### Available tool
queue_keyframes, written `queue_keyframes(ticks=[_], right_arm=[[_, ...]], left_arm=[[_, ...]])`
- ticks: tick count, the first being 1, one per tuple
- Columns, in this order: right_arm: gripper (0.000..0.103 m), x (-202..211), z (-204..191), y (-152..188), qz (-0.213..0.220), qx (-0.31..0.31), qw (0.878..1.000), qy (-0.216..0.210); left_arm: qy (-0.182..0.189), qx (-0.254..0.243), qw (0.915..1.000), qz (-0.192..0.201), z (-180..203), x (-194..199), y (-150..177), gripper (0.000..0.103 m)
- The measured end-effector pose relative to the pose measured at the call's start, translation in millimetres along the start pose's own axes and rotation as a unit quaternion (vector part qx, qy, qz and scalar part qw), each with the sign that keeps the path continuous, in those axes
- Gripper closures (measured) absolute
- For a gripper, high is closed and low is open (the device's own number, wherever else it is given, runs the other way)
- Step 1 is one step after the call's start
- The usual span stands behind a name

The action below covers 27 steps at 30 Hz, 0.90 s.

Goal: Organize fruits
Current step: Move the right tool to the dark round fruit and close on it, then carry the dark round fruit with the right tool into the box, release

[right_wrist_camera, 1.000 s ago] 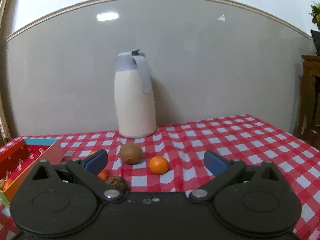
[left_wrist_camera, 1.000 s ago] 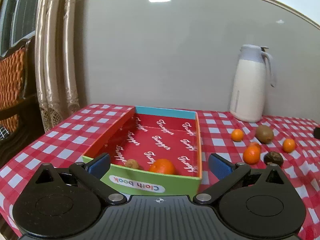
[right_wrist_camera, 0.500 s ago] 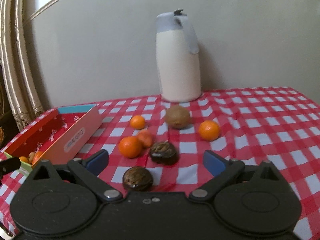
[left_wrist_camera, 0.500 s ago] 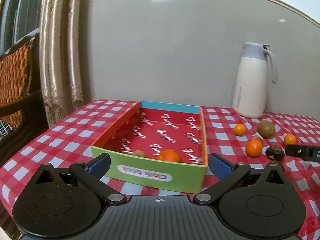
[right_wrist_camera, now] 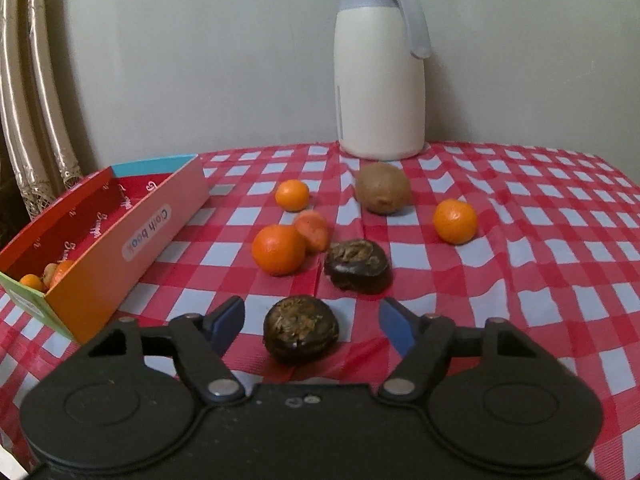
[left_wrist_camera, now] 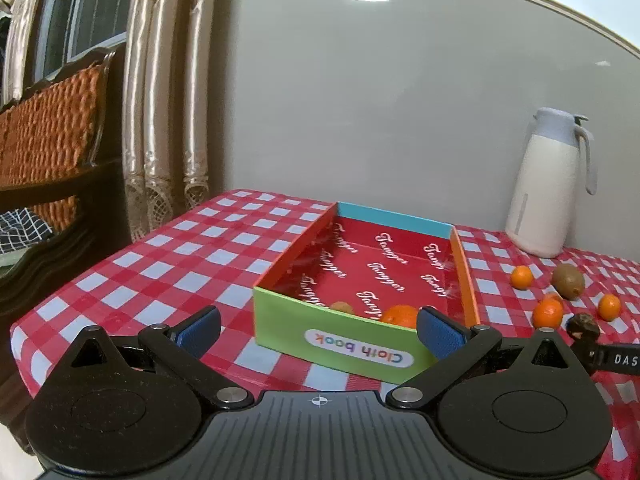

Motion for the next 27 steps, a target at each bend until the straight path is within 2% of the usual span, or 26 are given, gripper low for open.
queue_keyframes(ticks=[2,6,11,14,22,27], right_arm=[[0.032,-4,-2,2,-0.008,0.002,1.000,0.002],[0.041,-9,-4,5,-0.022,0.003,1.000,0.001],[0.047,-11,-8,6,-0.020,0.021,0.999,0.016],[0.059,-11,-13,7,-0.017,0.037,0.999,0.018],[0.060,-12,-18,6,-0.013,0.052,0.998,0.026],[0.061,-2,-22,1,0.019,0.059,0.998,0.023]], left_arm=[[-0.002,0.003,1.0000,-0.001,-3,-1,0,0.000],[-0.006,0.009,0.9999,-0.003,-8,-2,0,0.000],[-0.008,0.012,0.9999,-0.004,-10,-1,1,0.000],[-0.008,0.011,0.9999,-0.004,-11,0,2,0.000],[-0.011,0.011,0.9999,-0.004,-13,0,2,0.000],[-0.013,0.014,0.9998,-0.003,-15,0,2,0.000]])
Point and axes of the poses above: each gripper's, at about its wrist camera, not at the fingertips, and x roughly against the way its jaws point, z to its right, y to its underside, the point moved 4 cm from there along -x, roughly the way its jaws point, and after that the axes turned 2 degrees about z, right-handed, at the moved point
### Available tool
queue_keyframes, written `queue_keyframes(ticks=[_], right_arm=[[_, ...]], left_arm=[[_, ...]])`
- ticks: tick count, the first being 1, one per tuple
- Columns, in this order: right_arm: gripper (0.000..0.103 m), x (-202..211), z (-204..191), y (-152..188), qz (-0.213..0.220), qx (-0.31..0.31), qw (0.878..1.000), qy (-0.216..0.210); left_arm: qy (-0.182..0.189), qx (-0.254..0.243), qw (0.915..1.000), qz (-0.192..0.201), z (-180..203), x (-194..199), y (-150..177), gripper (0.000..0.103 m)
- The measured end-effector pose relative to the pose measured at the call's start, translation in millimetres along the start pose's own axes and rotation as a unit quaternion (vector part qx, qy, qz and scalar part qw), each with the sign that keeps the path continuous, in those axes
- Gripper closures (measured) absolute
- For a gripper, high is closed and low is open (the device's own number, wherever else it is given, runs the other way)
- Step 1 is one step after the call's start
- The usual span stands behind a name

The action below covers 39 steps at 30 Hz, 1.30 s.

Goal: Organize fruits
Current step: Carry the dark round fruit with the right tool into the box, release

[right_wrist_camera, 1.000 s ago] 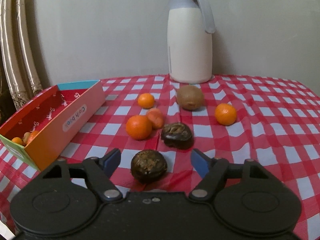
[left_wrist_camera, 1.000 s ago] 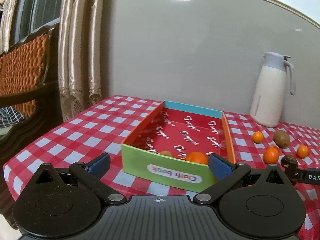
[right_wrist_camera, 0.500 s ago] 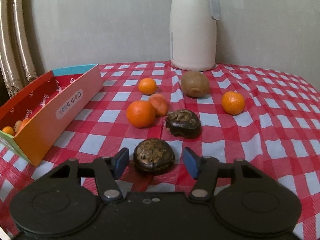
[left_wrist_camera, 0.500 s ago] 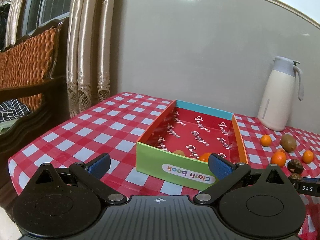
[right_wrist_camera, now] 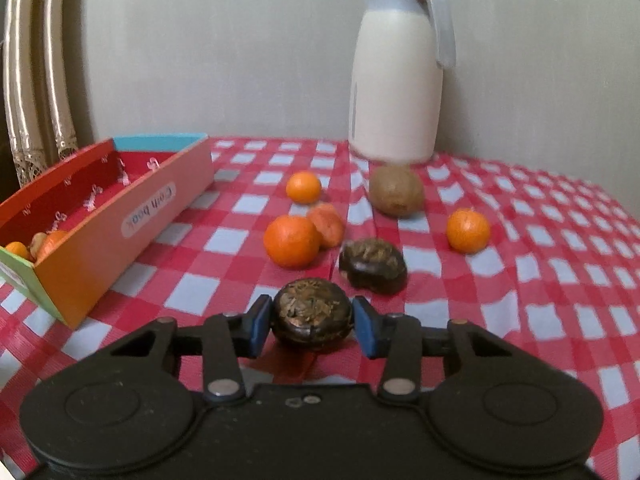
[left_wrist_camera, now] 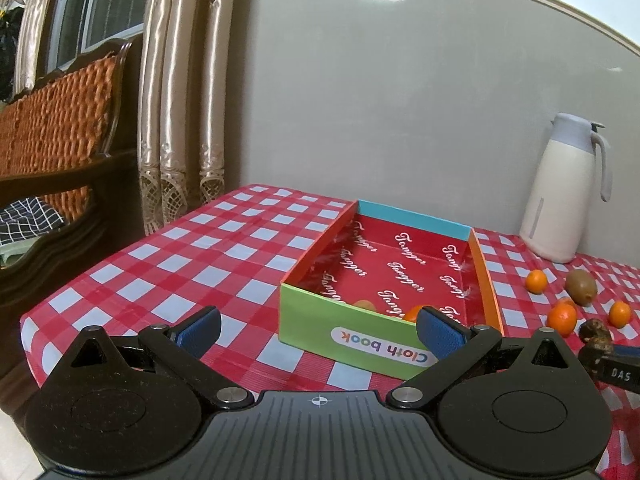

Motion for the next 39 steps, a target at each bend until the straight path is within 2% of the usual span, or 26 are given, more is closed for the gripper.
queue_keyframes(ticks=[8,16,23,31,33,35,36,39], right_arm=[[0.061,15,-14,-20,0.043,-0.032,0.996,-0.074],[0.061,26,-64,-48,0.084,-0.011,0.981,-0.172],[0.061,13,-103,-58,0.079,0.018,0.977,-0.200],[0.060,-1,-115,-55,0.064,0.021,0.977,-0.203],[0.059,-1,-116,-53,0.066,0.022,0.977,-0.204],[0.043,0,-114,-52,0.070,0.020,0.977,-0.202],[0.032,1,-112,-52,0.074,0.015,0.977,-0.201],[0.032,6,-106,-54,0.083,0.006,0.976,-0.201]], left_arm=[[-0.018,0.015,0.9997,0.006,-17,2,-1,0.000],[-0.041,0.038,0.9985,0.002,-45,1,1,0.000],[-0.047,0.036,0.9983,0.002,-55,2,3,0.000],[-0.050,0.034,0.9982,-0.002,-58,0,4,0.000],[-0.051,0.034,0.9981,-0.004,-59,-1,4,0.000],[-0.050,0.035,0.9981,-0.004,-59,-1,4,0.000],[-0.050,0.035,0.9981,-0.004,-58,-1,4,0.000],[-0.046,0.036,0.9983,-0.005,-55,-1,3,0.000]])
Point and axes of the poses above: each gripper's, at about its wrist camera, not at the fingertips, and x roughly against the way its jaws point, z to its right, y to its underside, the point moved 4 cm from there along -x, roughly the way its jaws point, and after that the axes turned 2 degrees about z, right-handed, at the moved point
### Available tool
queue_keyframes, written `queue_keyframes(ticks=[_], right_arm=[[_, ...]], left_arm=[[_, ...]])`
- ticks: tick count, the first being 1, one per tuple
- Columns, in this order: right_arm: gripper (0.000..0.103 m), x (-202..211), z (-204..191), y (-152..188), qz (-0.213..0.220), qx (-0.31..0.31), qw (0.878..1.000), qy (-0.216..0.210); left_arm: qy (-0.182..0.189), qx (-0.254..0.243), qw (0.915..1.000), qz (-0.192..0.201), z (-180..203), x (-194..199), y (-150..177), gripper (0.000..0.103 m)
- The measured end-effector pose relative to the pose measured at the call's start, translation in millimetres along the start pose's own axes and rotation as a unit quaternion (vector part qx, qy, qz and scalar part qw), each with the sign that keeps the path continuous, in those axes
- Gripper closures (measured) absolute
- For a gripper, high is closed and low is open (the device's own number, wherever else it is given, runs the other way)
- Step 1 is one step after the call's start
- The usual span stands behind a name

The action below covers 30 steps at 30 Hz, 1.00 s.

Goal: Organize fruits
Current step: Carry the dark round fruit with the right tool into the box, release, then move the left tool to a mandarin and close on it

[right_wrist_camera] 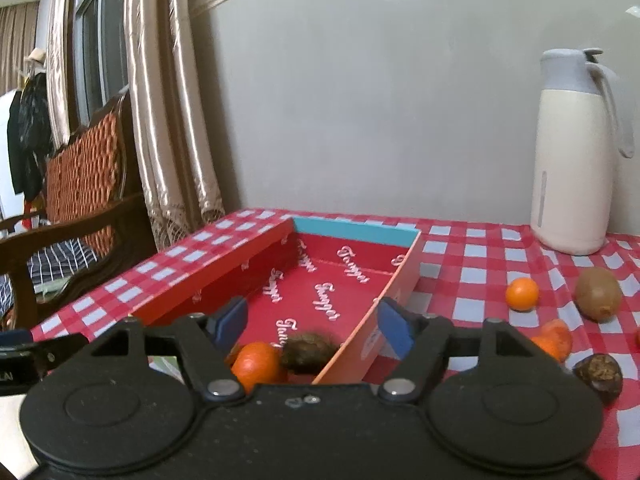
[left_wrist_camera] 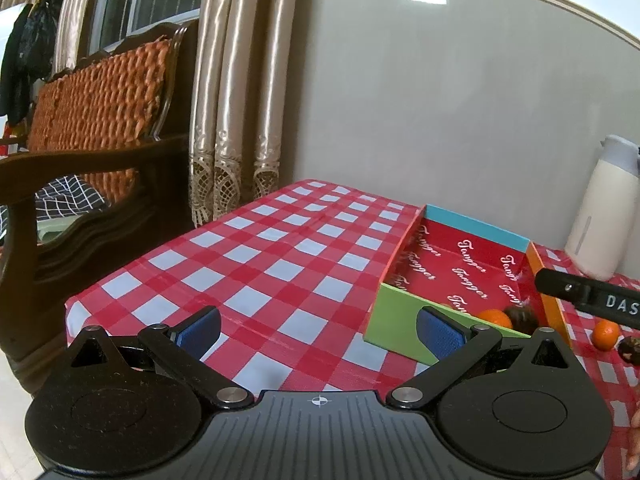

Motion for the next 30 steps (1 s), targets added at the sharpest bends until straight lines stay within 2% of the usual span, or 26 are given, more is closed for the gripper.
queue_keyframes(ticks=[3,6,11,13,18,20,22,30], right_arm=[[0.031,9,7,-1,0.010,-0.006,1.000,0.007],[0.022,17,16,-3,0.021,-0.010,0.999,0.022],[0.019,39,39,-6,0.040,-0.010,0.997,0.059],[0.013,48,52,-5,0.045,-0.018,0.996,0.080],[0.011,74,91,-2,0.054,-0.043,0.987,0.142],[0.011,87,110,-1,0.060,-0.058,0.982,0.170],[0.005,100,125,0,0.069,-0.072,0.976,0.195],[0.004,143,177,11,0.084,-0.117,0.953,0.265]], left_arm=[[0.004,-0.004,1.0000,0.000,6,1,0,0.000],[0.010,-0.009,0.9999,0.004,14,2,0,0.000],[0.028,-0.027,0.9992,0.009,35,5,1,0.000],[0.041,-0.038,0.9984,0.013,48,7,2,0.000],[0.074,-0.065,0.9950,0.022,82,12,3,0.000],[0.092,-0.075,0.9926,0.024,98,15,4,0.000],[0.109,-0.085,0.9901,0.025,113,17,5,0.000],[0.180,-0.147,0.9719,0.037,183,25,13,0.000]])
Point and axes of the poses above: each gripper's, at about its wrist camera, not at the fingertips, and x roughly against the way its jaws point, z to its right, y to its underside, the point moved 4 cm from there along -x, roughly the way its jaws point, and after that the axes turned 2 degrees about z, right-handed, at the moved point
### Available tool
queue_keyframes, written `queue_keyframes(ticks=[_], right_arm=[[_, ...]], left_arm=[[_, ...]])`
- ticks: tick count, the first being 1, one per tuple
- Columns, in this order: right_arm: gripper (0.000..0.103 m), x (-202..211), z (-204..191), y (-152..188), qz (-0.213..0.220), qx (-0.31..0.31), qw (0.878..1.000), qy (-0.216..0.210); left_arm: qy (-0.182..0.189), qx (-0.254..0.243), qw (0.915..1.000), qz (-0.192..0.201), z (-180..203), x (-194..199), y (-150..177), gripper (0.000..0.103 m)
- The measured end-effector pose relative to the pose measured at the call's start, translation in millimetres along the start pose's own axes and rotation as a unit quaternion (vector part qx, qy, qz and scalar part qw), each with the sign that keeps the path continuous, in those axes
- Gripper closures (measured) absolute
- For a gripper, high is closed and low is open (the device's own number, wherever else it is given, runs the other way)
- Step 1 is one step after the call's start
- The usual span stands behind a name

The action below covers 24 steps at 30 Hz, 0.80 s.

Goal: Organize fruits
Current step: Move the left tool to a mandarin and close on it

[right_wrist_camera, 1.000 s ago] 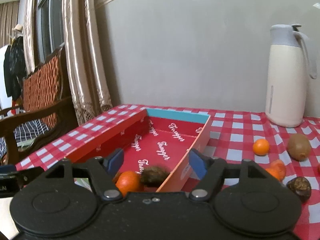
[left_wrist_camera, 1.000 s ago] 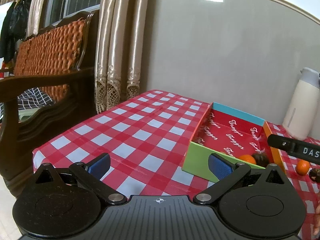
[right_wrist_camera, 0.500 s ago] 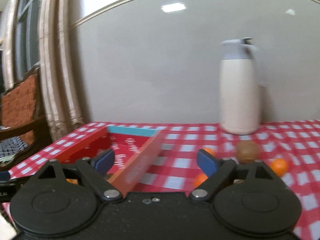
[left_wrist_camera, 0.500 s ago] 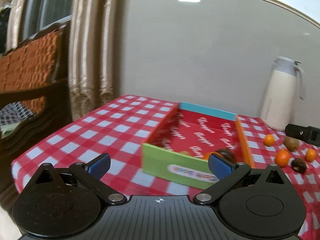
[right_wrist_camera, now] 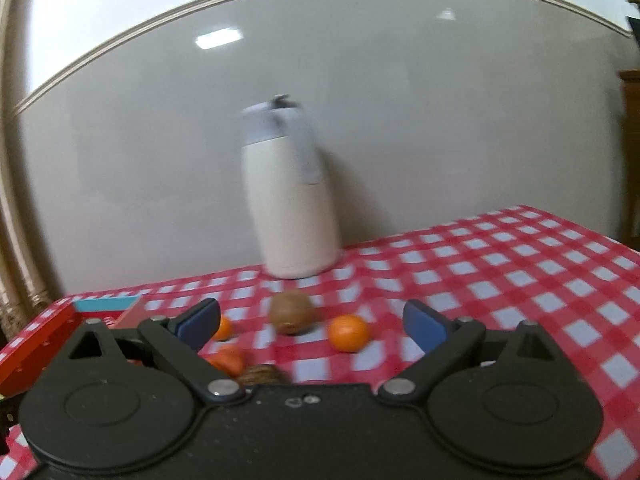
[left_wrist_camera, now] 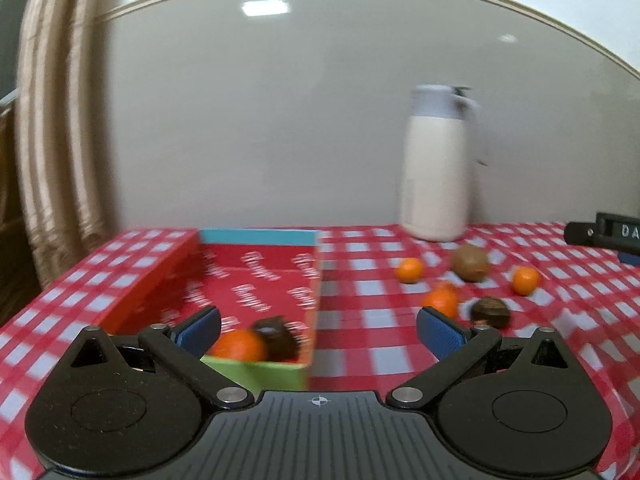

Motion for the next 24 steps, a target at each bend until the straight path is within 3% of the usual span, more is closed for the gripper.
queue_keyframes(ticks=[7,19,24], right_arm=[[0.000,8,44,-1,0.012,-0.024,0.997,0.068],[0.000,24,91,0,0.018,-0.057,0.993,0.101],[0.000,28,105,1,0.018,-0.066,0.991,0.111]], left_arm=[[0.040,-0.037,0.9985,-0.008,44,-19,-7,0.000],[0.076,-0.052,0.9949,-0.041,83,-74,-11,0.001],[0.089,-0.046,0.9924,-0.072,89,-98,-8,0.015]])
Point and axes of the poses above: each gripper's, at about its wrist camera, not at the fingertips, and x roughly against the way its jaws point, z to its right, y to its underside, the point moved 4 cm from there along -x, roughly the way its jaws point, and after that the axes turned 2 degrees about z, right-handed, at the moved point
